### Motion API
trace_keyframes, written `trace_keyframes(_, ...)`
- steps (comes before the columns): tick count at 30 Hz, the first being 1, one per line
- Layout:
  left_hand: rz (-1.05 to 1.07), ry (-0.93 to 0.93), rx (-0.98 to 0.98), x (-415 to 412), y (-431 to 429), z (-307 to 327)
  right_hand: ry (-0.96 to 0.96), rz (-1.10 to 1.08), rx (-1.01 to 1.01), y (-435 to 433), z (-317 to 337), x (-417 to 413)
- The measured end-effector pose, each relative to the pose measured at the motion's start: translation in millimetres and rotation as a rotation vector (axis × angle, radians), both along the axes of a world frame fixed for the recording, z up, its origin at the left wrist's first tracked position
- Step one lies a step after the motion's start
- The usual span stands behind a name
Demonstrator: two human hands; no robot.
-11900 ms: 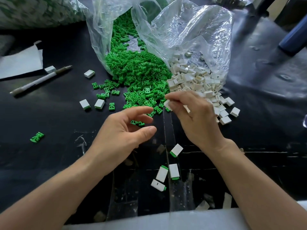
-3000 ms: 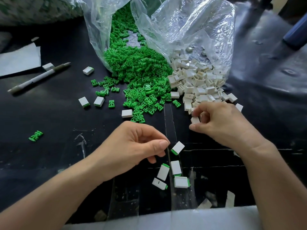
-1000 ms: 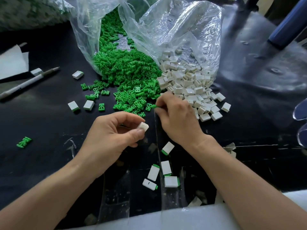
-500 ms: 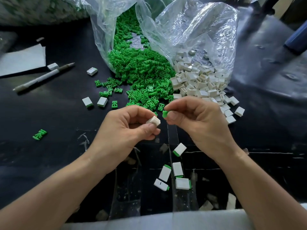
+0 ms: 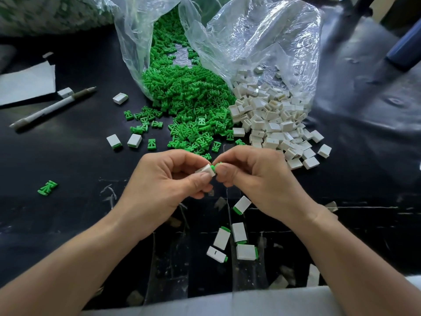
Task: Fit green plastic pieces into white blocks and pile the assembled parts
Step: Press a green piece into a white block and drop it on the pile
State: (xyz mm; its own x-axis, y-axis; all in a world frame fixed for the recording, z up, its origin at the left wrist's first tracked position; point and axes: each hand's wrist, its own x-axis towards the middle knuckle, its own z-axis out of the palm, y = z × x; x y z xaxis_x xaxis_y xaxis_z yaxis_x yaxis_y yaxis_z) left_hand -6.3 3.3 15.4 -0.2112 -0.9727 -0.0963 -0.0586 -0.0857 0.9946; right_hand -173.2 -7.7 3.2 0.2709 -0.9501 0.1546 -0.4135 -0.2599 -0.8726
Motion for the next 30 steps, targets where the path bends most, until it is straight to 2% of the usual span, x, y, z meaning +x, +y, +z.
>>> trace_keyframes(4, -0.005, 0.028, 0.050, -0.2, -0.5, 0.8, 0.134, 0.040, -0.042, 2.3, 1.1, 1.6)
trace_keyframes(9, -0.064, 0.035, 0.104, 0.3, -0.5, 2.1, 0.161, 0.064, -0.077, 3.8, 5.5, 2.3)
trace_keyframes(17, -0.154, -0.241, -0.066, 4.2, 2.0, -5.9, 0.484, 0.189, -0.232, 6.4, 8.8, -0.3)
trace_keyframes(23, -0.195, -0.395, -0.137, 3.8, 5.1, -10.9, 0.641, 0.292, -0.324, 10.8, 10.6, 1.0)
trace_keyframes(26, -0.186, -0.310, -0.098, 3.5, 2.9, -7.8, 0.578, 0.253, -0.272, 9.6, 10.3, 1.5)
trace_keyframes(30, -0.154, -0.074, 0.001, 4.7, -0.9, -2.1, 0.345, 0.161, -0.180, 7.4, 10.2, 3.1)
